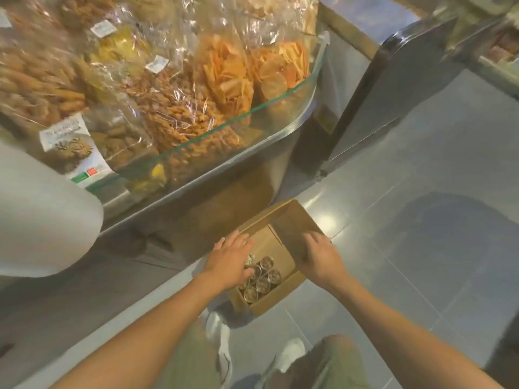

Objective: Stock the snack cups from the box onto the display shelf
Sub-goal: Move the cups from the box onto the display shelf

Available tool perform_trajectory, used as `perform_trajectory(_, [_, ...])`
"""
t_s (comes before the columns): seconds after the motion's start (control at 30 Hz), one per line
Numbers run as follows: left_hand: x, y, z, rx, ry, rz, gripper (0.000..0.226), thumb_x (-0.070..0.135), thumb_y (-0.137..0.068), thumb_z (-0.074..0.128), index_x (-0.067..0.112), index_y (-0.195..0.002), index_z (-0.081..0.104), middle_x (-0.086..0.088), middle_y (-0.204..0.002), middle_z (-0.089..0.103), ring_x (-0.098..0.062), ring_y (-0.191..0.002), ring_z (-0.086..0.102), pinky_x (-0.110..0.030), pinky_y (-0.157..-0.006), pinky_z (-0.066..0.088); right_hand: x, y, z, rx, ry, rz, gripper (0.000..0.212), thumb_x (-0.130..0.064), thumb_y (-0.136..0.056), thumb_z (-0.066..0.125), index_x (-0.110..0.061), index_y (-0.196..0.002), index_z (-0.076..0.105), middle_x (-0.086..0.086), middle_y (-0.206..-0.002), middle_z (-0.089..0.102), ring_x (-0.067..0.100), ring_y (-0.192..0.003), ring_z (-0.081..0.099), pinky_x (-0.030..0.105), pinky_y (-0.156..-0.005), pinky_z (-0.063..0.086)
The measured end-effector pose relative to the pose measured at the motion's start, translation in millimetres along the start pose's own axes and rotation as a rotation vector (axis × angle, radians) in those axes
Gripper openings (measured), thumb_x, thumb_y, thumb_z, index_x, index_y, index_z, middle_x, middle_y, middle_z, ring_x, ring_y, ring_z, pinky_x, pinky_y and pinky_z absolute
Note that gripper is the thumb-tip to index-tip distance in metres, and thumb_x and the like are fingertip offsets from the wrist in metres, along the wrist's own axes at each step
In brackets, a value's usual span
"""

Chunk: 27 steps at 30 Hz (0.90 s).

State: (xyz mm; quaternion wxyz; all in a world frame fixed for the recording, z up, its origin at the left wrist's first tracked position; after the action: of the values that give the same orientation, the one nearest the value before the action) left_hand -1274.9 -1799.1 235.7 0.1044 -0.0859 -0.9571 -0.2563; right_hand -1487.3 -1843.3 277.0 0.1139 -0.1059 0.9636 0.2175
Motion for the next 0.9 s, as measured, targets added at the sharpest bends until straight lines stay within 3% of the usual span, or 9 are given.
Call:
perform_trajectory(0.17, [-18,-82,94,-0.015,-0.039,0.021,0.080,0.057,-0.096,0.059,0.030,-0.162,0.022,0.000,-0.172,0.016,-0.024,-0.159,0.006,-0.048,-0.128,0.012,33,-62,90,-0.033,-0.004,-0.045,0.062,-0.031,-0.091,0.066,-0.022,-0.149,0.045,0.000,-0.152,0.047,0.027,-0.141,0.039,0.046,-0.113,0.035])
perform_trajectory(0.4, [-25,-203,223,-0.089,-0.076,0.113,0.073,0.042,-0.099,0.062,0.031,-0.160,0.024,-0.002,-0.170,0.019,-0.024,-0.158,0.009,-0.047,-0.127,0.008,86,-150,206,0.032,0.021,-0.058,0.054,-0.039,-0.090,0.065,-0.021,-0.140,0.054,0.001,-0.142,0.056,0.025,-0.131,0.050,0.044,-0.108,0.043])
perform_trajectory(0.7, [-21,-294,333,-0.318,-0.295,0.228,0.075,0.050,-0.086,0.074,0.043,-0.153,0.041,-0.003,-0.164,0.031,-0.029,-0.149,0.030,-0.049,-0.114,0.036,126,-198,280,-0.011,-0.023,0.048,0.047,-0.047,-0.093,0.059,-0.028,-0.136,0.055,-0.002,-0.135,0.057,0.025,-0.124,0.052,0.042,-0.101,0.043])
perform_trajectory(0.8, [-25,-305,357,-0.385,-0.385,0.240,0.079,0.055,-0.085,0.073,0.044,-0.155,0.036,-0.003,-0.161,0.034,-0.030,-0.146,0.032,-0.051,-0.111,0.038,141,-197,293,-0.057,-0.030,0.082,0.049,-0.052,-0.093,0.057,-0.031,-0.137,0.053,-0.003,-0.139,0.054,0.024,-0.127,0.052,0.044,-0.104,0.043])
perform_trajectory(0.9, [-31,-309,373,-0.432,-0.409,0.204,0.088,0.054,-0.090,0.067,0.042,-0.161,0.018,-0.003,-0.167,0.026,-0.031,-0.151,0.025,-0.053,-0.116,0.030,155,-193,298,-0.089,-0.055,0.124,0.047,-0.052,-0.093,0.056,-0.032,-0.136,0.054,-0.005,-0.141,0.053,0.023,-0.127,0.052,0.044,-0.107,0.042])
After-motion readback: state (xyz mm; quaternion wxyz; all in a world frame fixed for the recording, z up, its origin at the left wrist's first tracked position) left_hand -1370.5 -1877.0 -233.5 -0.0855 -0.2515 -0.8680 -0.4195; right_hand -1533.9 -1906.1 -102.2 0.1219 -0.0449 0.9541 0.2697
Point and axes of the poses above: each hand's wrist, its own y-axis away from the middle knuckle, its own z-axis out of the palm, x = y × z, the point moved 8 cm from there along -y, towards the middle knuckle
